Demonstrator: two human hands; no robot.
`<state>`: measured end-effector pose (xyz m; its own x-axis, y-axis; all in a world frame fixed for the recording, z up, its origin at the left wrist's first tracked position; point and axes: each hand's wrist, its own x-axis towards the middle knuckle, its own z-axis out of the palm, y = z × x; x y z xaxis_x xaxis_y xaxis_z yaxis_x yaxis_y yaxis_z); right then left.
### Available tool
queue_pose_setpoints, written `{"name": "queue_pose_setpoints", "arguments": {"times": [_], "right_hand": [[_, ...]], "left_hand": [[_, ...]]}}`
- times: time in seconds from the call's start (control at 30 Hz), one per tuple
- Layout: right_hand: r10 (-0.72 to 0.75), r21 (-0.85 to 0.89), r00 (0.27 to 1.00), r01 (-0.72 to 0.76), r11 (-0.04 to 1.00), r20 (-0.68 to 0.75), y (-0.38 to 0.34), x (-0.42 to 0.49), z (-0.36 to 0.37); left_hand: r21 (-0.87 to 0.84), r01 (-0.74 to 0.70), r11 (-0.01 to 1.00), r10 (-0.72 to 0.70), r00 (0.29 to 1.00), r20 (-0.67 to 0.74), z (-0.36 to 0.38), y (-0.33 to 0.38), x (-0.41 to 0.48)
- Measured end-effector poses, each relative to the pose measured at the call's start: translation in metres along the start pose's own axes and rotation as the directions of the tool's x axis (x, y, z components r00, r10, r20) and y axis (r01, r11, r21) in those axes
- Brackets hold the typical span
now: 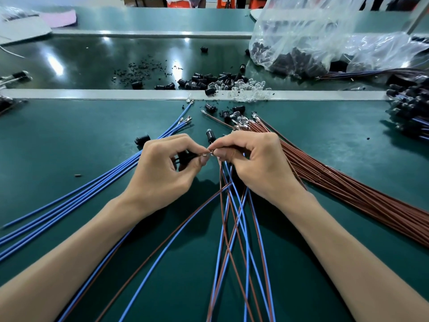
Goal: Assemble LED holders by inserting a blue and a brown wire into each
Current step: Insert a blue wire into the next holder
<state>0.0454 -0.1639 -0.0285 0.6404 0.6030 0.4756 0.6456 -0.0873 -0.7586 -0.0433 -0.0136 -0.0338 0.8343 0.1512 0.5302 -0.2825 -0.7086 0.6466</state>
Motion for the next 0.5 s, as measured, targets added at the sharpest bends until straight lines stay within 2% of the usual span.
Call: {"name": "queue_pose_setpoints", "arguments": {"times": [0.27,0.4,0.5], "right_hand": [[0.03,0.04,0.999,-0.031,0.999,0.02,0.0026,0.0016,-0.0003],[0.01,0.03,1.0,-0.01,1.0,-0.004,0.0046,0.0012,-0.0013],[0.033,0.116,0.999,-0.03,0.993,-0.023,0.0056,0.0001,-0.0023]], "left_hand": [[-0.054,0.087,0.995,-0.088,0.996,-0.021,0.0002,-0.0007,0.0008],[-0.052,0.082,0.995,-0.081,0.997,0.005,0.0011,-0.0013,0.0012],[-0.073,0.066,0.995,-0.065,0.998,0.026,-0.0001,-0.0007,0.0008]]}}
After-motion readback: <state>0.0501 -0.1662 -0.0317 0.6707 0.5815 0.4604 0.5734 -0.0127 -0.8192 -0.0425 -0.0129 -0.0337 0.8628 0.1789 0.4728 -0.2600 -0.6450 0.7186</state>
